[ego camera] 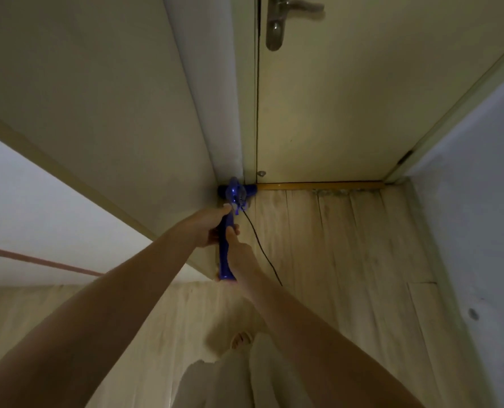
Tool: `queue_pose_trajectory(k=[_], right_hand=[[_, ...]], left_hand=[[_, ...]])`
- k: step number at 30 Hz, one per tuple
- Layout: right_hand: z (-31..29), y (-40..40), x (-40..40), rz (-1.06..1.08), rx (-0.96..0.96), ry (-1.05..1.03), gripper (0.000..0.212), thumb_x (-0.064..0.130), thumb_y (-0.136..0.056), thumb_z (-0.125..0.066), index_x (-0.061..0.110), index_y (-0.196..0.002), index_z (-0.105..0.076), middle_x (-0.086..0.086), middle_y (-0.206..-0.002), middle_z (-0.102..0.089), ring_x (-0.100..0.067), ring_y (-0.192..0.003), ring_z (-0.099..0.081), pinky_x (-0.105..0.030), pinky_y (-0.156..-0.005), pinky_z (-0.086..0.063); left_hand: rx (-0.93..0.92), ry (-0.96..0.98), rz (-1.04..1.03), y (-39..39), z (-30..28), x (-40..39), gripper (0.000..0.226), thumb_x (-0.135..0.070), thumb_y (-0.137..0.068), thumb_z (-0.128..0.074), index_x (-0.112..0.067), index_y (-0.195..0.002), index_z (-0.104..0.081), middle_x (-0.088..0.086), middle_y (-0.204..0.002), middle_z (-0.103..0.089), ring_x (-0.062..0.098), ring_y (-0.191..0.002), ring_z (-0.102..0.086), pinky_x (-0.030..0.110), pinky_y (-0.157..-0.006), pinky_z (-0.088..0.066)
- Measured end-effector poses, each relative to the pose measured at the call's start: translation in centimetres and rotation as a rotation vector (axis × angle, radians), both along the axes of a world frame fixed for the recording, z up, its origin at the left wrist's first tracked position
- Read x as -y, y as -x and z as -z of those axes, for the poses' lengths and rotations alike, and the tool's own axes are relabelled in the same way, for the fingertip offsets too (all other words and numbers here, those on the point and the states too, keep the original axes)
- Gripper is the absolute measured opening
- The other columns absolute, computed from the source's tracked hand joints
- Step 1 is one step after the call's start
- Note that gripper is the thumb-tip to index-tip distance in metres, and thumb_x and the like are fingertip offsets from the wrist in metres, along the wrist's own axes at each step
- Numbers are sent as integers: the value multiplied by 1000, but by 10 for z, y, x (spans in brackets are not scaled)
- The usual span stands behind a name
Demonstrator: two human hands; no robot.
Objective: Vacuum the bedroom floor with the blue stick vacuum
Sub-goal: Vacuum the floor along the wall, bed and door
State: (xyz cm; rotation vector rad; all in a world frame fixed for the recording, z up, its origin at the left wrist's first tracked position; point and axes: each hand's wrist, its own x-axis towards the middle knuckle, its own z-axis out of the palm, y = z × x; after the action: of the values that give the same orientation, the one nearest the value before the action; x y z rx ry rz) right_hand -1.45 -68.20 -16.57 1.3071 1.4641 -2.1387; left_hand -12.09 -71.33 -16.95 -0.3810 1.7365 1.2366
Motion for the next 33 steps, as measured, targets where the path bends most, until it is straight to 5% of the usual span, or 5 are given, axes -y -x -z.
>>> queue_pose_trajectory(k=[5,10,14,20,33], right_hand=[[0,-21,-2,-73,95,-26,56,53,-101,-34,2,-117,-51,-6,-66,-56,-15,-43,-54,-31,-50,-46],[1,-15,-9,-106,66,-39,60,54,-101,-33,1,-124,-50,-7,-75,-57,-16,-50,-56,-31,-55,-48],[6,-17,-8,-84,76,-66,57,55,-100,-32,3,-115,-50,-6,-69,-54,-14,-45,-54,-30,-51,-44],[7,-18,-20,-125,96,-49,56,57,-99,-33,4,-108,-49,-7,-72,-56,-17,-48,-55,-32,-53,-47],[16,-66,-37,-222,171,-161,58,57,-100,-29,3,-107,-49,-6,-69,-55,-16,-49,-54,-28,-54,-45]], left_hand=[[74,-39,15,-18,-2,2,33,-30,-99,-52,-1,-114,-54,13,-77,-60,24,-66,-60,35,-60,-52],[72,-64,-20,-13,3,-2,38,-33,-99,-50,-1,-118,-53,13,-79,-61,25,-72,-60,37,-70,-53],[39,-40,-32,-18,11,-10,41,-34,-99,-49,-1,-123,-52,12,-79,-61,24,-70,-61,37,-69,-54],[72,-90,1,-16,12,-8,36,-27,-99,-51,1,-122,-52,15,-85,-62,27,-79,-61,42,-87,-52],[114,-70,-1,-62,19,-21,35,-29,-101,-46,-2,-123,-50,16,-88,-62,26,-81,-62,38,-67,-53]])
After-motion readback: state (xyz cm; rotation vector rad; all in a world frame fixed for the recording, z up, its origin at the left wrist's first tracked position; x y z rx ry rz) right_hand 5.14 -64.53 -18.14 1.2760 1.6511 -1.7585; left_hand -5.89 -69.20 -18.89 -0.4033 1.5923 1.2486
